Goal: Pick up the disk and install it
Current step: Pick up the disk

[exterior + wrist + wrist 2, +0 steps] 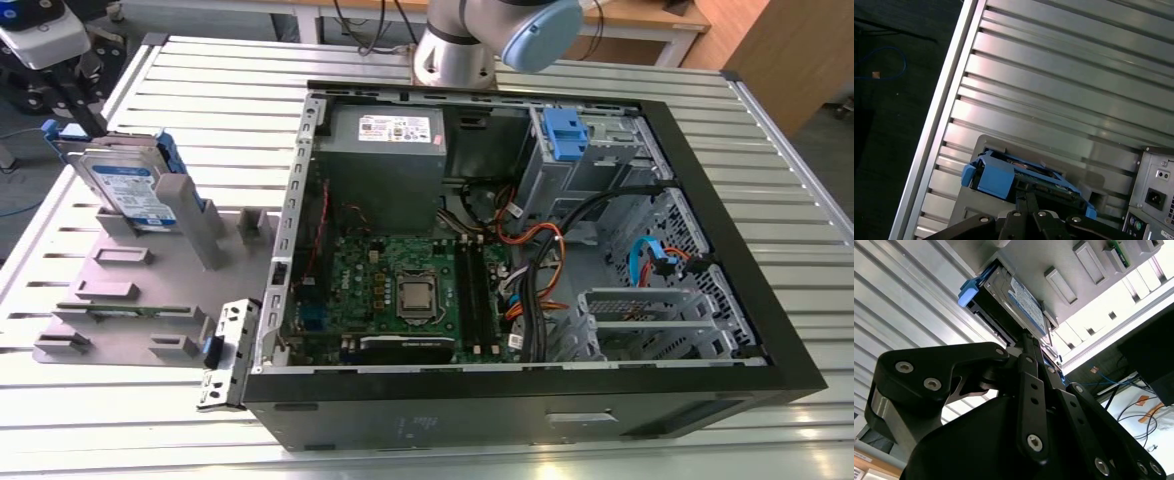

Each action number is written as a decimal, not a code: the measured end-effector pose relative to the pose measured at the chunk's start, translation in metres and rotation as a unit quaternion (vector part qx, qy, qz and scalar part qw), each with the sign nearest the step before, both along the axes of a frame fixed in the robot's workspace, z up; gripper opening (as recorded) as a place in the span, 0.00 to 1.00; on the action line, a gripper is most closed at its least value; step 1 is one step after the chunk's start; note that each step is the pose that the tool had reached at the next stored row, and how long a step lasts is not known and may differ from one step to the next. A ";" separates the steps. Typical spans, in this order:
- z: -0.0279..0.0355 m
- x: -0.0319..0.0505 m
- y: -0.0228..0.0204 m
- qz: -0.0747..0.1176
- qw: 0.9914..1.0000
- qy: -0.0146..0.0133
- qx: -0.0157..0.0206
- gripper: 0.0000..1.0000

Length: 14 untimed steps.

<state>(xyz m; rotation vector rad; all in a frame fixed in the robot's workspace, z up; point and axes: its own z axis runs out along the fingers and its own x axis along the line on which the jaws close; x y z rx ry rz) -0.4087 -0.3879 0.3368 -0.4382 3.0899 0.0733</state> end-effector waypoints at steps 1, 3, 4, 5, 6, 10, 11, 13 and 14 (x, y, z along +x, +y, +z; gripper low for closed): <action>0.0000 0.0000 0.0000 0.005 1.000 0.000 0.000 0.11; -0.0001 0.0000 0.0000 0.017 1.000 0.000 0.000 0.11; -0.0002 0.0000 0.0000 0.024 1.000 0.000 0.000 0.11; -0.0002 0.0000 0.0000 0.031 1.000 0.000 0.000 0.11; -0.0003 0.0000 0.0000 0.039 0.999 0.000 0.000 0.11; -0.0005 0.0000 0.0000 0.077 0.997 0.000 0.000 0.11; -0.0005 0.0000 0.0000 0.085 0.996 0.000 0.000 0.11; -0.0006 0.0000 0.0000 0.103 0.995 0.000 0.000 0.11; -0.0007 0.0000 0.0000 0.111 0.994 0.000 0.000 0.11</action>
